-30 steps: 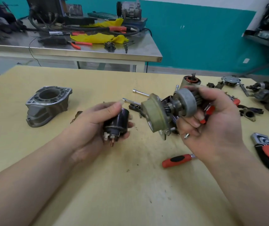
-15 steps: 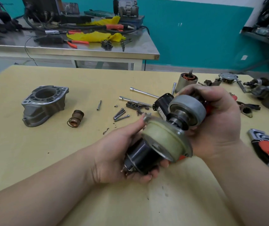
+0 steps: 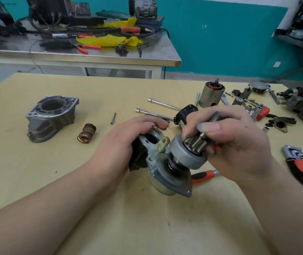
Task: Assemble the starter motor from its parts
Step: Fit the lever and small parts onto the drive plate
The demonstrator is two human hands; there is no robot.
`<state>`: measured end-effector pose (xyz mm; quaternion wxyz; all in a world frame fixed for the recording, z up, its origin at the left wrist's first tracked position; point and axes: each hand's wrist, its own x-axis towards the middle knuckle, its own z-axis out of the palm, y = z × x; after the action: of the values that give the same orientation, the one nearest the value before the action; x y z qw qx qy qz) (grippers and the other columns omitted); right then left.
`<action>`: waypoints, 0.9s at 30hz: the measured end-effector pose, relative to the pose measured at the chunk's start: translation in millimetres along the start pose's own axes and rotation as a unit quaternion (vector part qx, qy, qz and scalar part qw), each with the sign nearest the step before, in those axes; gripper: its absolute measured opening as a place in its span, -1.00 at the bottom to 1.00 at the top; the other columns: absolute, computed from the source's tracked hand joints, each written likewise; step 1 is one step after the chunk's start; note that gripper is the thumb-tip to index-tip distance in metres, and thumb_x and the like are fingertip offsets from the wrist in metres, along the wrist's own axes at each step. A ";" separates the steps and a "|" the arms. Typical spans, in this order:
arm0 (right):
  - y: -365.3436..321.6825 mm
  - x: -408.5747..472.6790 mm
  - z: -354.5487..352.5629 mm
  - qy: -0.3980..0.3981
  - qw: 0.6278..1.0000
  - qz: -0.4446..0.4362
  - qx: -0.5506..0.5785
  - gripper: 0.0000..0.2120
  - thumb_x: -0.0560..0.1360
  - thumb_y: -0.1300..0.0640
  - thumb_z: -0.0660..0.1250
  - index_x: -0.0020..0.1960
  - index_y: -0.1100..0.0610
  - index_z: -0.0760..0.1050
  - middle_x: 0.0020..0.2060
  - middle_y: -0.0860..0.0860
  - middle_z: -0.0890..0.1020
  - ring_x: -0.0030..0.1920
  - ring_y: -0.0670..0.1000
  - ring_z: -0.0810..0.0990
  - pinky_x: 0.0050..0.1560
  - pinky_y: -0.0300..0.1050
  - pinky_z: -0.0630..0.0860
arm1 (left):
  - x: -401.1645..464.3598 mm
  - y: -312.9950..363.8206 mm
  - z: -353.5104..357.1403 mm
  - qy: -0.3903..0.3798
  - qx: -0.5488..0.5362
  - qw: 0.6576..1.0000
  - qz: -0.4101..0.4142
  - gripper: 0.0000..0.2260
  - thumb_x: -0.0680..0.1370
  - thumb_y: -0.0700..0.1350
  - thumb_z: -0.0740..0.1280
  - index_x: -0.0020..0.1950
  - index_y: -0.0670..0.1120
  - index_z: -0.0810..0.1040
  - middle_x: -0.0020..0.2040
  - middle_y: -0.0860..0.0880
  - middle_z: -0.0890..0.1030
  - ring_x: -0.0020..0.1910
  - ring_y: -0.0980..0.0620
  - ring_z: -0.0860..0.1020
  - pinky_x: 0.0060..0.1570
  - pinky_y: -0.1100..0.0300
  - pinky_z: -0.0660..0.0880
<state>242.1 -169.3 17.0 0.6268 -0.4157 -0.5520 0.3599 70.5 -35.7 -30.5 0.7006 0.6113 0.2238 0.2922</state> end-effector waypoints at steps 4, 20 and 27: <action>-0.9 -3.2 6.2 -0.053 0.995 -0.015 -0.086 -0.83 0.39 0.18 0.37 -0.14 0.16 0.74 -0.42 -0.06 0.55 -0.44 0.00 0.43 -0.34 -0.20 0.33 | -1.1 -0.5 -5.1 0.002 0.076 0.997 0.028 -0.75 0.59 -0.16 0.25 0.10 0.09 0.68 0.01 -0.08 0.76 -0.14 0.02 0.64 -0.23 0.21 0.53; -17.8 -10.4 23.9 -0.198 0.932 -0.037 -0.302 -0.90 0.46 0.32 0.45 -0.07 0.24 0.74 -0.39 -0.03 0.60 -0.34 -0.06 0.54 -0.24 -0.25 0.39 | 1.0 -7.8 -13.7 -0.067 0.063 0.996 0.018 -0.70 0.63 -0.02 0.29 -0.11 -0.17 0.71 -0.22 -0.26 0.60 -0.24 -0.10 0.54 -0.26 0.16 0.46; -22.0 -8.5 18.2 -0.200 0.936 -0.011 -0.290 -0.86 0.47 0.33 0.42 -0.03 0.23 0.74 -0.32 -0.08 0.65 -0.30 -0.04 0.63 -0.21 -0.26 0.44 | 0.2 -4.7 -26.4 -0.120 0.046 0.992 -0.004 -0.69 0.68 -0.01 0.27 0.14 -0.20 0.68 -0.07 -0.17 0.71 -0.12 -0.12 0.65 -0.16 0.17 0.55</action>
<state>222.8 -183.4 34.7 0.3600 -0.4926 -0.7509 0.2528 53.6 -16.8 -39.1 0.6944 0.6728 0.1541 0.2034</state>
